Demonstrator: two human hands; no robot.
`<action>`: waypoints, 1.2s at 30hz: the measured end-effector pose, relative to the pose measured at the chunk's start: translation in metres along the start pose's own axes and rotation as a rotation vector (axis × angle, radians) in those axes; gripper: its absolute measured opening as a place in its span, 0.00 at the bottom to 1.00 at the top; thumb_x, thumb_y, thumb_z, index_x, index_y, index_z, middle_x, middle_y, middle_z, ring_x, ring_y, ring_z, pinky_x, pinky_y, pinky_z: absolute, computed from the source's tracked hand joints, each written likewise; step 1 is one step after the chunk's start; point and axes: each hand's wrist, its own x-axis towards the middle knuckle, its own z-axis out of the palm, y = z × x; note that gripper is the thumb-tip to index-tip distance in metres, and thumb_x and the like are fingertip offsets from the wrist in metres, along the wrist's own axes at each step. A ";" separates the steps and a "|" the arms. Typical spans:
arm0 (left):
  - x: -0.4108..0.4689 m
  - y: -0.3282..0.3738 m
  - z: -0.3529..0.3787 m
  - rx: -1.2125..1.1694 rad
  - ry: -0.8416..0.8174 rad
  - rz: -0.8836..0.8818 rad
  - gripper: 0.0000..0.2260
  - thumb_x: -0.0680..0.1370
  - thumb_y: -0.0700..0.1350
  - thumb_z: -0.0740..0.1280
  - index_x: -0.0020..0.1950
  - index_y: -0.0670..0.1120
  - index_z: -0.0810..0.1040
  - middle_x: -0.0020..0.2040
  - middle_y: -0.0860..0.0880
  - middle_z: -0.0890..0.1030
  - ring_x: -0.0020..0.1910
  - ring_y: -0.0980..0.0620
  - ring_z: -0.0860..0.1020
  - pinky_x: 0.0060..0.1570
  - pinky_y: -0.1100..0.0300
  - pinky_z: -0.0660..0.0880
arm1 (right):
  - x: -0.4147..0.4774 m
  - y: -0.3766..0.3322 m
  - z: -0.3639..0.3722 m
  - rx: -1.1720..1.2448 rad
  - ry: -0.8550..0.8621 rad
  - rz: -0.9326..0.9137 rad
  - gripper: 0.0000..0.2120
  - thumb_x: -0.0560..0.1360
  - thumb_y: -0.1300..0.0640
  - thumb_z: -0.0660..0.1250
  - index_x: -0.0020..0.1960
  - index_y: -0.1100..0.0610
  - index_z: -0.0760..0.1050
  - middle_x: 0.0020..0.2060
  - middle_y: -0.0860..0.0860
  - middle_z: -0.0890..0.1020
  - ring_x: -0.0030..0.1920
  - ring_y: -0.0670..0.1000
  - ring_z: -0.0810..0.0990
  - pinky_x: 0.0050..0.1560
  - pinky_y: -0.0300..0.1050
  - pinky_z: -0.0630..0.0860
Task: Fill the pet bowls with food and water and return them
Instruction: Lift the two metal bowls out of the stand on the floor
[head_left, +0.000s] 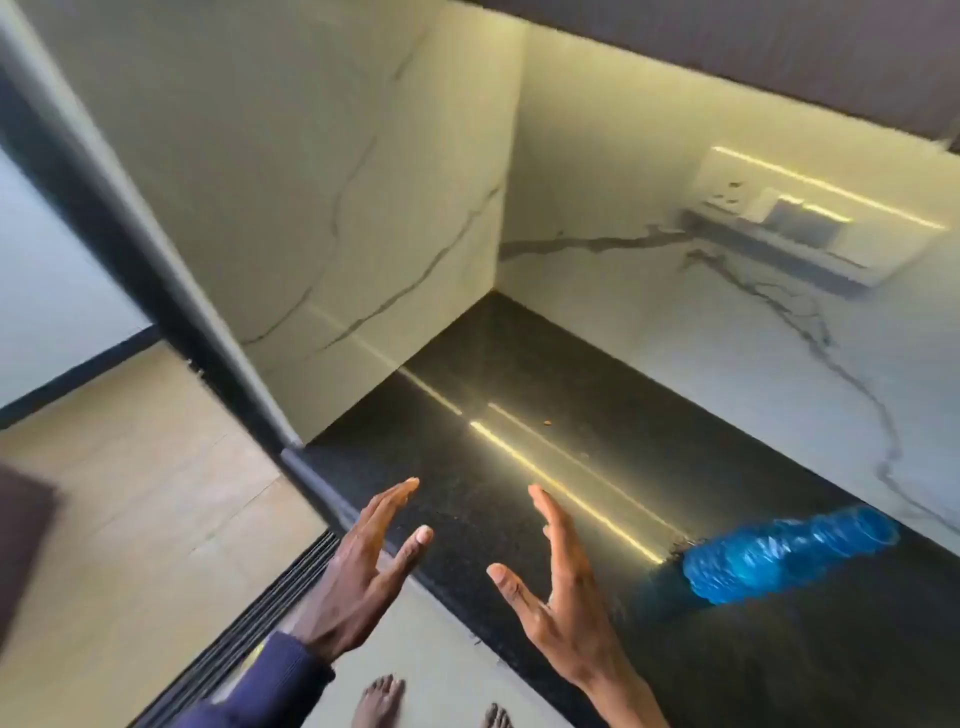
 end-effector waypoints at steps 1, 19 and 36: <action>-0.008 -0.003 -0.002 -0.032 0.035 -0.027 0.30 0.77 0.73 0.56 0.78 0.68 0.58 0.79 0.60 0.65 0.76 0.57 0.68 0.75 0.42 0.68 | 0.007 0.002 0.005 0.023 -0.045 -0.032 0.44 0.72 0.24 0.62 0.81 0.39 0.50 0.82 0.39 0.57 0.80 0.40 0.59 0.79 0.47 0.63; -0.189 -0.151 -0.086 -0.302 0.645 -0.485 0.26 0.78 0.68 0.60 0.74 0.60 0.71 0.69 0.62 0.77 0.65 0.67 0.76 0.62 0.64 0.75 | 0.030 -0.046 0.213 -0.173 -0.727 -0.313 0.44 0.75 0.33 0.66 0.82 0.49 0.54 0.79 0.43 0.62 0.77 0.36 0.58 0.77 0.31 0.55; -0.113 -0.507 0.022 -0.468 0.605 -0.772 0.21 0.81 0.63 0.62 0.71 0.56 0.74 0.66 0.59 0.79 0.63 0.63 0.78 0.63 0.57 0.77 | 0.100 0.163 0.540 -0.397 -0.977 -0.239 0.41 0.77 0.41 0.70 0.82 0.53 0.55 0.79 0.50 0.64 0.78 0.48 0.63 0.76 0.39 0.60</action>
